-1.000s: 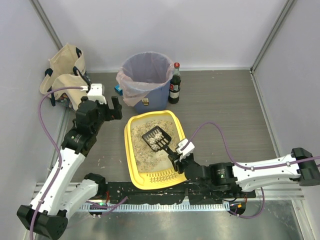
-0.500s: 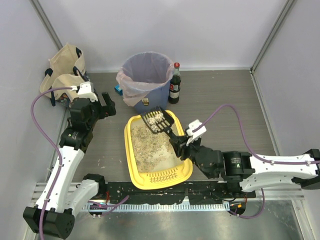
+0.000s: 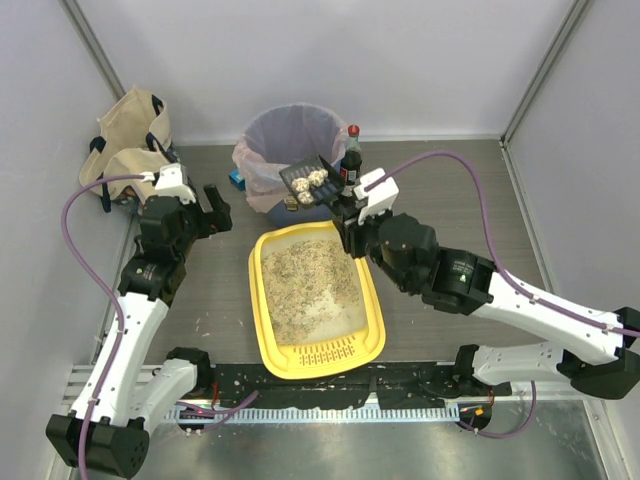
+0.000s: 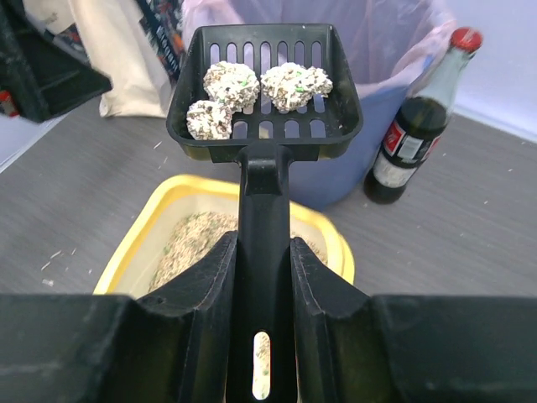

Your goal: Clean the litter box

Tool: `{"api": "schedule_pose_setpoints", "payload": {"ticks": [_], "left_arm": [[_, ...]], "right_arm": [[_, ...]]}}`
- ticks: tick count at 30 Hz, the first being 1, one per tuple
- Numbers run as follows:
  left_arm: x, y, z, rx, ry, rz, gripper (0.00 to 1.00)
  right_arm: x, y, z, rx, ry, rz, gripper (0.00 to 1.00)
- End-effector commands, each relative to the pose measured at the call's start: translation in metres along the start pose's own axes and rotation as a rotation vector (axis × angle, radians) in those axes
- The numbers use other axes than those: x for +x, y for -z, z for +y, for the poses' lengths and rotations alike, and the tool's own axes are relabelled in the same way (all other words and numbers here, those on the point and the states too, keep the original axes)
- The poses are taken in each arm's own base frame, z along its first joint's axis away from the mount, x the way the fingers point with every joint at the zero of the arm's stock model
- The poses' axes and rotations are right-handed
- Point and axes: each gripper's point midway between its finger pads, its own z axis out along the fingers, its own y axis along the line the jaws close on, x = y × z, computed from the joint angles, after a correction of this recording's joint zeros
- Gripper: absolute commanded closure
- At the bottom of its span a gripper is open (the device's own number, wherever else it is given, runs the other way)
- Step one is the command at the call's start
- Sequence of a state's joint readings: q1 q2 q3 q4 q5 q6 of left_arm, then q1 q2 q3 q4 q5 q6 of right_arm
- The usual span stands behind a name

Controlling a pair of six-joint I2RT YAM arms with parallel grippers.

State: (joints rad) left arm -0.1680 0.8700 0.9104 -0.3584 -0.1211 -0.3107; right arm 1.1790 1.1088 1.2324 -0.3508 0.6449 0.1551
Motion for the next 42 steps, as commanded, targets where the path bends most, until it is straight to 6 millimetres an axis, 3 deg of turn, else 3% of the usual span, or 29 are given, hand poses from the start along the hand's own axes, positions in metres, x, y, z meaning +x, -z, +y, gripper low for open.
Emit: {"api": "schedule_pose_setpoints", "payload": {"ticks": [1,4,6,7,13,18,25,28,38,42], "left_arm": [[-0.012,0.005,0.0,0.002,0.009,-0.052,0.0],[-0.011,0.004,-0.005,0.025,0.011,-0.049,0.0],[-0.013,0.005,-0.005,0.025,0.013,-0.054,0.0],[-0.013,0.006,-0.006,0.029,0.013,-0.056,0.0],[-0.006,0.007,-0.015,0.046,-0.017,-0.044,0.0],[0.002,0.007,-0.024,0.063,-0.057,-0.022,0.0],[0.004,0.012,-0.038,0.103,-0.095,-0.024,0.0],[0.003,0.016,-0.039,0.103,-0.111,-0.033,0.0],[0.006,0.016,-0.035,0.085,-0.137,-0.021,0.0],[0.0,0.02,-0.059,0.197,-0.078,-0.026,0.0]], "right_arm": [[-0.042,-0.012,-0.01,-0.016,0.025,-0.076,0.99],[-0.042,-0.034,-0.018,0.016,0.079,-0.063,0.99],[-0.055,-0.045,-0.034,0.093,0.122,-0.073,0.99],[-0.051,-0.055,-0.036,0.111,0.142,-0.056,0.99],[-0.077,-0.088,-0.047,0.129,0.181,-0.097,0.99],[-0.074,-0.113,-0.061,0.173,0.289,-0.069,0.99],[-0.084,-0.13,-0.073,0.198,0.469,-0.063,0.99],[-0.078,-0.135,-0.072,0.174,0.6,-0.049,0.99],[-0.097,-0.14,-0.075,0.218,0.825,-0.154,0.99],[-0.093,-0.146,-0.08,0.262,0.954,-0.163,0.99]]}}
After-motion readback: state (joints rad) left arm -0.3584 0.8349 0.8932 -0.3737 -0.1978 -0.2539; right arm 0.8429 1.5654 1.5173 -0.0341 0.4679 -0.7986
